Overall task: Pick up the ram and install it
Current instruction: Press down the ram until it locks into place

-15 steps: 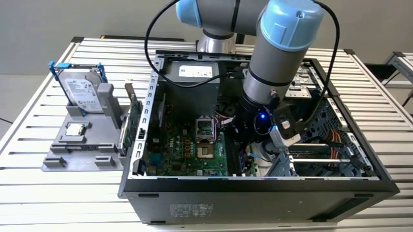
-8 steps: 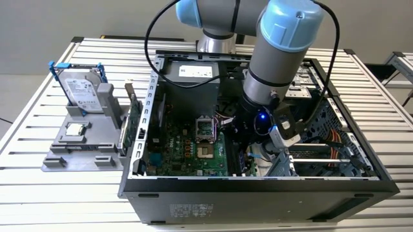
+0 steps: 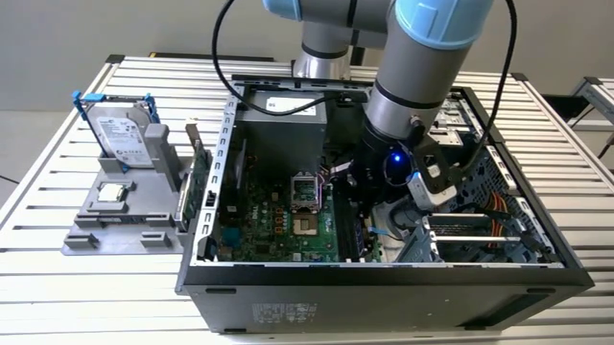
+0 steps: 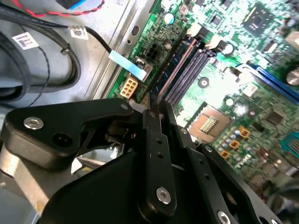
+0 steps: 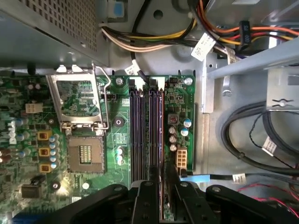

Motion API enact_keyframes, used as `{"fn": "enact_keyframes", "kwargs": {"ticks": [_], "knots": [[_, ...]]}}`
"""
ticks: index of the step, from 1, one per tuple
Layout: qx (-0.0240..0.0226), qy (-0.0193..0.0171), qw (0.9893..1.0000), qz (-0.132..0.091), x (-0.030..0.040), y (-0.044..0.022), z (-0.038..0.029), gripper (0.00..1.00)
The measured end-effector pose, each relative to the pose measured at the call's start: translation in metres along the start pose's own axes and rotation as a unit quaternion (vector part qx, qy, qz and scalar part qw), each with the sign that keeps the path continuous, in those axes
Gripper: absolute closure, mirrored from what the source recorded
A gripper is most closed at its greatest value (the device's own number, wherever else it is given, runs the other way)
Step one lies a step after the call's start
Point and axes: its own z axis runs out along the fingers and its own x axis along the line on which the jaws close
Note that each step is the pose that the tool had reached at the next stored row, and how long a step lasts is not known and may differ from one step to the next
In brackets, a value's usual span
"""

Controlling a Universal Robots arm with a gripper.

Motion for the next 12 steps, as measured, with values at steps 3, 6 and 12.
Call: {"fn": "enact_keyframes", "kwargs": {"ticks": [3, 6, 12], "knots": [[0.0001, 0.0, 1.0, 0.0, 0.0, -0.0001, -0.0007, 1.0], [0.0, 0.0, 1.0, 0.0, 0.0001, -0.0001, -0.0016, 1.0], [0.0, 0.0, 1.0, 0.0, 0.0001, -0.0002, -0.0028, 1.0]]}}
